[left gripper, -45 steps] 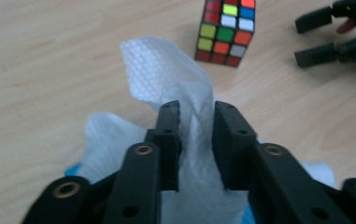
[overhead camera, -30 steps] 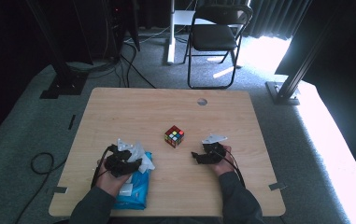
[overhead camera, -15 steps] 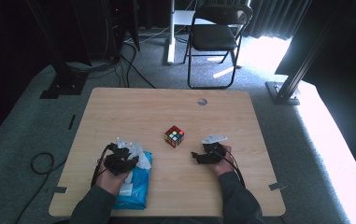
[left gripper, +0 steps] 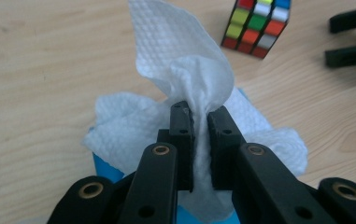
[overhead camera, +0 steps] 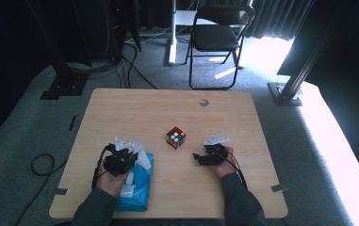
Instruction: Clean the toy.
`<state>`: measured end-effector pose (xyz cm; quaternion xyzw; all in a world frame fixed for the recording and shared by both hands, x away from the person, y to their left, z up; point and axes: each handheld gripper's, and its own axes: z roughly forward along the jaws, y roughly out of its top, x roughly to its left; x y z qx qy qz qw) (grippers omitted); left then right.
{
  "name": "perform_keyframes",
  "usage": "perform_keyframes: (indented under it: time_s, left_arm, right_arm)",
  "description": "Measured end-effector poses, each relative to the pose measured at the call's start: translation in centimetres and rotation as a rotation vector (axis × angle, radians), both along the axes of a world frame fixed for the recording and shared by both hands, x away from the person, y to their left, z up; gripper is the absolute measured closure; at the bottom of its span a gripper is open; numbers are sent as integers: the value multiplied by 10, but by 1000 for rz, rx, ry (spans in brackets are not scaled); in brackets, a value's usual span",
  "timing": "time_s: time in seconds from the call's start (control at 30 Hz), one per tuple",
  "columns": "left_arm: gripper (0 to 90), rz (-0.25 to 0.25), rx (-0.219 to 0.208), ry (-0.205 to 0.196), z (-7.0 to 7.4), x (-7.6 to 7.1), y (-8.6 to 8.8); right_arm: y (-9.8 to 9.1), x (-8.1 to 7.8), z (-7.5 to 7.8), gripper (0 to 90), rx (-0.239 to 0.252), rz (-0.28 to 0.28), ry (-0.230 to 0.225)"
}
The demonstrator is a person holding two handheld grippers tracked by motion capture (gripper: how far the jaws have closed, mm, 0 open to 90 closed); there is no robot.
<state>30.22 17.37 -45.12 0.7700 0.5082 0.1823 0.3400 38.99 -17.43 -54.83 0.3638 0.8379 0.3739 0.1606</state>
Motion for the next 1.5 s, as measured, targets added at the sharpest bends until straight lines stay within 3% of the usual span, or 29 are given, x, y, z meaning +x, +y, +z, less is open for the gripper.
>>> perform_keyframes:
  time_s: [0.07,0.37,0.57,1.07,1.5]
  left_arm:
    - [828,-38,-25,-21,2,-1,-2]
    - [828,-75,-37,-56,8,6,-10]
    - [828,-108,-66,-71,11,15,-13]
    - [827,-130,-93,-101,15,32,-15]
    - [827,-130,-88,-108,13,40,-9]
  right_arm:
    - [0,0,0,297,0,0,0]
    - [0,0,0,297,-1,1,-1]
    - [0,0,0,297,-1,0,0]
    - [2,2,0,287,0,-18,0]
    - [2,2,0,287,1,-18,0]
